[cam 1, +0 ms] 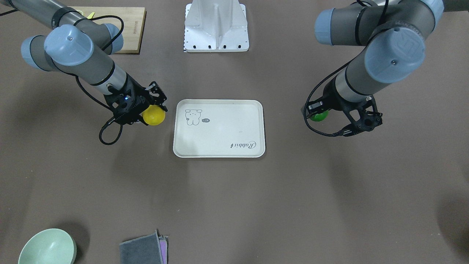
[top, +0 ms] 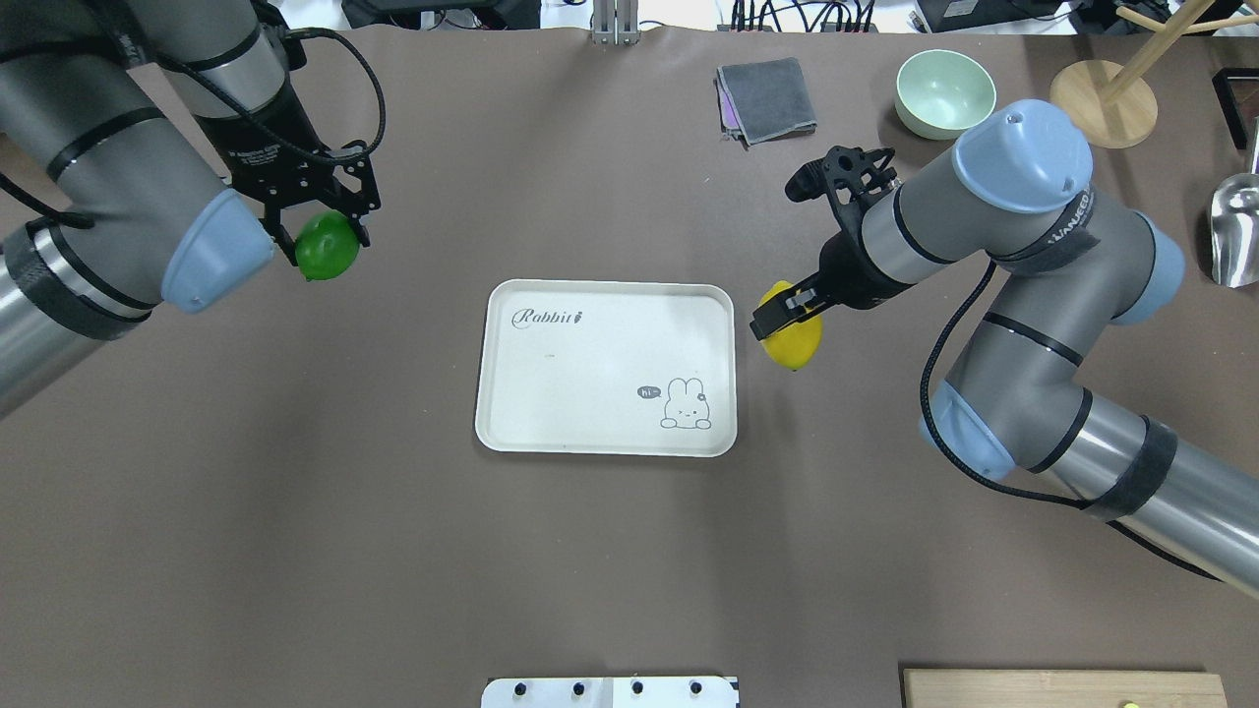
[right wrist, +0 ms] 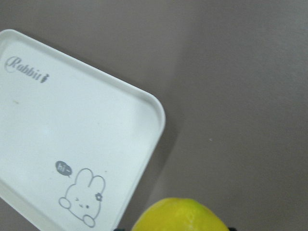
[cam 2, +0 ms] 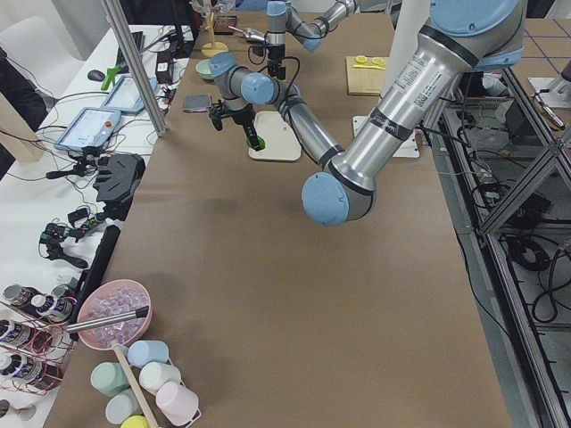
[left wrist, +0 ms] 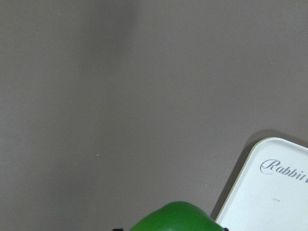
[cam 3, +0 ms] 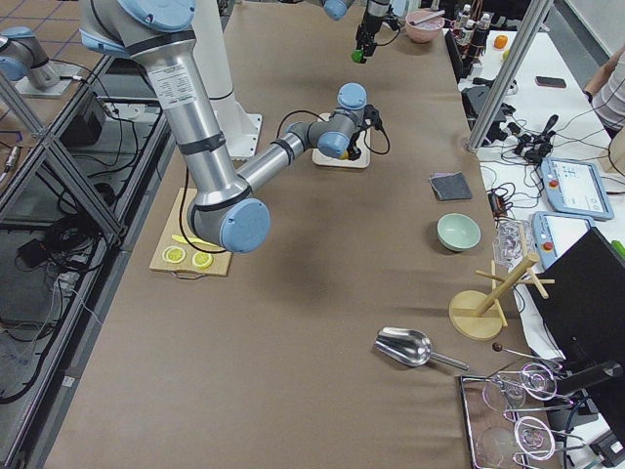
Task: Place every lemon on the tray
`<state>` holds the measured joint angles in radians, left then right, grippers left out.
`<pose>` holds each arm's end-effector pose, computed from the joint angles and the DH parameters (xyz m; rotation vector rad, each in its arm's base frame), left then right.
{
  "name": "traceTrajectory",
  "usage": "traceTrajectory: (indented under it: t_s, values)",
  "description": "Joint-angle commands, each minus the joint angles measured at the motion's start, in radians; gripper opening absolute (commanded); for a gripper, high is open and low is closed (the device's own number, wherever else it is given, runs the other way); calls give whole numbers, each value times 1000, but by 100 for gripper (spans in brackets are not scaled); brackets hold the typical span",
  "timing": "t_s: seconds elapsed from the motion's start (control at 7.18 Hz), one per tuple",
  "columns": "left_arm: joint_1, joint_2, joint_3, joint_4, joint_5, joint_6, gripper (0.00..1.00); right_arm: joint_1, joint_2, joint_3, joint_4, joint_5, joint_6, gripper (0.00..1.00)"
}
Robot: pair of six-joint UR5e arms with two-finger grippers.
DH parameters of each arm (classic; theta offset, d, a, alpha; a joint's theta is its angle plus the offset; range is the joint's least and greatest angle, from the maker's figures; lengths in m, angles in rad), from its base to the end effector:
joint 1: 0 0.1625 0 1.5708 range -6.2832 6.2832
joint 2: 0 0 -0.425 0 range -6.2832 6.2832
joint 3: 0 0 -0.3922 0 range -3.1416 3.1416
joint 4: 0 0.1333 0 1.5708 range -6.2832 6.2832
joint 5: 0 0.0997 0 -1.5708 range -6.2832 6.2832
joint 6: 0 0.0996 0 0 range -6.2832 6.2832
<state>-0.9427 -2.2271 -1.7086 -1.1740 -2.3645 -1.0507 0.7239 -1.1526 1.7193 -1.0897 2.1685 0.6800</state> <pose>0.3334 -0.5651 0.2453 -0.3320 0.8041 -0.2381 -0.4168 -0.4716 0.2951 0.3611 -1.0991 -0.4607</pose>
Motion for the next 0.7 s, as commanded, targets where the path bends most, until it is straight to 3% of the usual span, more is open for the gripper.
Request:
traceTrajectory:
  t_s: [0.0, 0.56]
  values:
    - [19, -38, 36, -18, 1, -47, 0, -92, 8, -1, 62, -160, -83, 15]
    - [33, -57, 72, -85, 14, -127, 0, -202, 25, -7, 62, -278, -79, 18]
